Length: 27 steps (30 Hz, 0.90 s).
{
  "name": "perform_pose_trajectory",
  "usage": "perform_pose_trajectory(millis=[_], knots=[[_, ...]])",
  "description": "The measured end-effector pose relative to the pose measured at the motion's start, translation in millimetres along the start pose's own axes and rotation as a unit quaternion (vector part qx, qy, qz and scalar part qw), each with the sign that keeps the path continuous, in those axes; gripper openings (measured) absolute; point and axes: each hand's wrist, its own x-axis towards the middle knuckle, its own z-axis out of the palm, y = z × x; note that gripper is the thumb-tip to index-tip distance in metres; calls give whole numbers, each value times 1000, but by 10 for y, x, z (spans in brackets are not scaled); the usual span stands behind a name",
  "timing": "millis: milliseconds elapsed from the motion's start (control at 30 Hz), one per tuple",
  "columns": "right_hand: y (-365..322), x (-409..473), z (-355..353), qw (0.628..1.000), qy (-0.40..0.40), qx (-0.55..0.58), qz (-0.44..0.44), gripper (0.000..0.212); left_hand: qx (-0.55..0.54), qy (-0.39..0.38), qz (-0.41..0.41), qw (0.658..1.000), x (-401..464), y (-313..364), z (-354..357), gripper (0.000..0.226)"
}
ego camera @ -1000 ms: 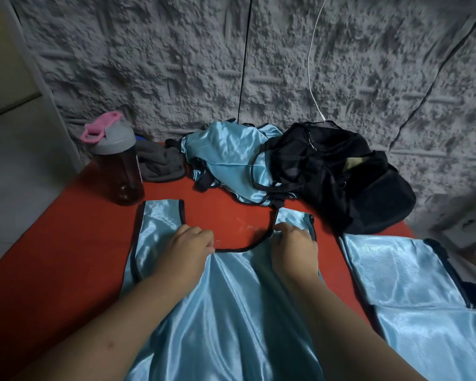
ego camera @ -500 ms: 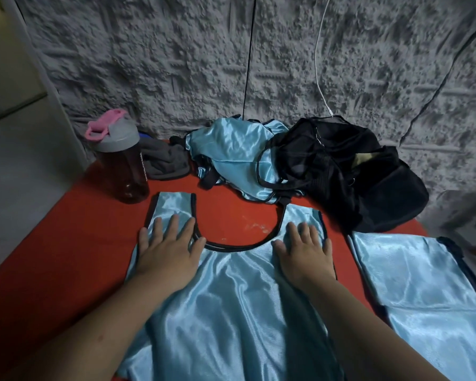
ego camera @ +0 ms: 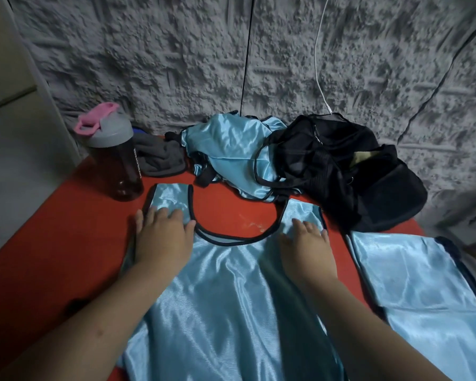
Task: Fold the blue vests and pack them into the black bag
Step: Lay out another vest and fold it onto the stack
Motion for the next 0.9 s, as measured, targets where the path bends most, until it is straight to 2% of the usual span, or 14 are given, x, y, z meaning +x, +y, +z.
perform_pose_trajectory(millis=[33,67,133,200,267,367,500,700,900], knots=[[-49,-31,36,1000,-10,-18,-2,65,-21,38,12,999,-30,49,-30,33],[-89,-67,77,999,-21,-35,-6,70,-46,42,24,998,-59,93,-51,28],[-127,-142,150,998,-47,-41,-5,72,-94,5,65,993,-118,159,-38,23],[-114,-189,170,997,-74,-35,-5,73,-120,-35,96,988,-126,152,-33,38],[-97,-212,135,996,-87,-34,-11,74,-144,-31,102,984,-93,108,-31,37],[-84,-205,121,995,-92,-37,-16,74,-128,-2,98,987,-21,75,-43,11],[-82,-191,111,994,-97,-36,-19,74,-144,-18,99,984,53,125,-117,24],[-53,-216,94,995,-90,-27,-38,69,-111,-116,122,979,38,162,-207,13],[-53,-252,87,994,-92,-39,-44,71,-149,-40,107,982,50,260,-172,20]])
